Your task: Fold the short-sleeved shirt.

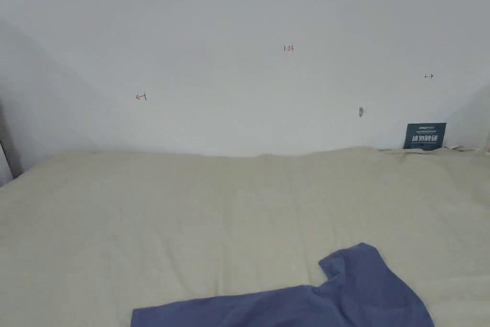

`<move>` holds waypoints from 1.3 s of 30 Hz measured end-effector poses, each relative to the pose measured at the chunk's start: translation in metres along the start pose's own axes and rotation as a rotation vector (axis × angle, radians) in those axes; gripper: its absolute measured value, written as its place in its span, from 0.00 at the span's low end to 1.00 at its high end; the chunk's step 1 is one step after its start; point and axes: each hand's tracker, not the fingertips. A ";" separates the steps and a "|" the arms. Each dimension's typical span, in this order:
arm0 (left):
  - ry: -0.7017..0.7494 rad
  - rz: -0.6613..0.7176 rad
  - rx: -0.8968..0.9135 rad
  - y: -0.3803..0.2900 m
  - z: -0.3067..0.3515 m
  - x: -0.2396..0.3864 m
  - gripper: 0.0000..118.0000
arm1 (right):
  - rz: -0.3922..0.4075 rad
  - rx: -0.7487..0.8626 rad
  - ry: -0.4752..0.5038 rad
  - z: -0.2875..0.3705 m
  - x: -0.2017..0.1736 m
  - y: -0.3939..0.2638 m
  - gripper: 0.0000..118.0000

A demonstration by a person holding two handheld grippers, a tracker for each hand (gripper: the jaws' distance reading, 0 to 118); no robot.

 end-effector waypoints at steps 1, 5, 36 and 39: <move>0.004 -0.001 -0.004 -0.002 -0.001 -0.001 0.08 | 0.006 -0.007 -0.003 -0.002 0.001 -0.001 0.02; 0.088 0.016 0.012 -0.005 0.007 -0.003 0.40 | 0.142 -0.010 -0.065 0.002 0.000 -0.007 0.36; 0.066 -0.282 0.351 -0.023 0.118 0.128 0.01 | 0.253 0.204 0.239 0.085 -0.151 0.009 0.02; 0.078 -0.270 0.333 -0.023 0.117 0.125 0.01 | 0.256 0.194 0.234 0.083 -0.150 0.008 0.02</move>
